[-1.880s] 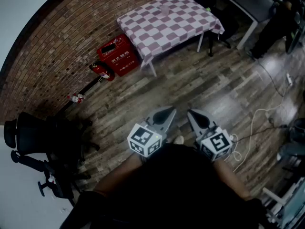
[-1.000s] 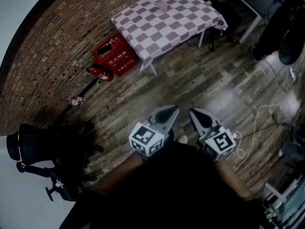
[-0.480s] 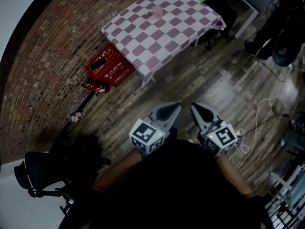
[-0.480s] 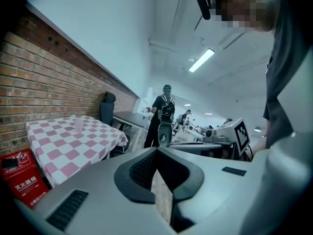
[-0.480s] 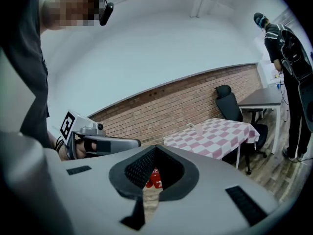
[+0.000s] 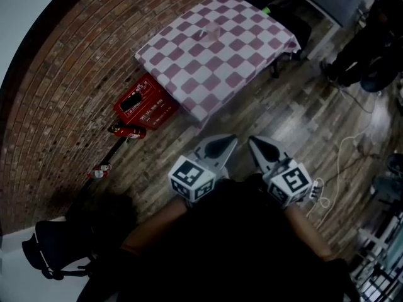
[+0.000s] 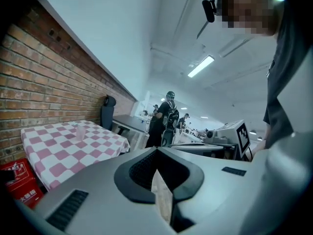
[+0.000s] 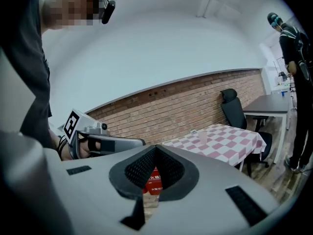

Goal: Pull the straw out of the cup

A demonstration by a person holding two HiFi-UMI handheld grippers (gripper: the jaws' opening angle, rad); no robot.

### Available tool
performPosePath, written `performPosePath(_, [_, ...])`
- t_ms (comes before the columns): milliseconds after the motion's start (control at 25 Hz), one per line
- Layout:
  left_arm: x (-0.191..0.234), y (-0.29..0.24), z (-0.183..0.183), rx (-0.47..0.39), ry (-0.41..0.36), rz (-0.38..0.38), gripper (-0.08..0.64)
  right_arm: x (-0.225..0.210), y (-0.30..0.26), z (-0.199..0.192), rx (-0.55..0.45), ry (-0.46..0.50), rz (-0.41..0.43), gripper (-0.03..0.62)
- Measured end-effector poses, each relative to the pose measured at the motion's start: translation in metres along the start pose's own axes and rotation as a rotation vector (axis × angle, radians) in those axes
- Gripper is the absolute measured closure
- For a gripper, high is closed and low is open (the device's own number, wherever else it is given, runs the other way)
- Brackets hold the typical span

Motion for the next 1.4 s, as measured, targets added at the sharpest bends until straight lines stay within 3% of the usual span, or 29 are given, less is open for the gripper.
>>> performPosePath(280, [0.022,-0.011,0.006,-0.001,0.022,0.009,0.548,-0.015,-0.024,0.013,0.000,-0.030,0.036,0.583])
performPosePath(640, [0.066,-0.042,0.027,-0.027,0.037,0.159,0.549,-0.061,-0.074,0.053,0.033,0.030,0.165,0.583])
performPosePath(840, [0.090,-0.086,0.046,-0.043,0.055,0.226,0.548,-0.104,-0.095,0.092,0.016,0.017,0.261,0.583])
performPosePath(1400, [0.108,-0.223,0.089,-0.054,0.072,0.331,0.548,-0.251,-0.103,0.160,0.075,0.002,0.336,0.583])
Point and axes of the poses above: the fingertips, and each gripper's own axes: y backward along the fingers, x to its left, z out of its top, the point moved 8 cm from there along y, backward along the fingers, and after that the axes turned 9 degrees about -y, right-handed, at the moved point
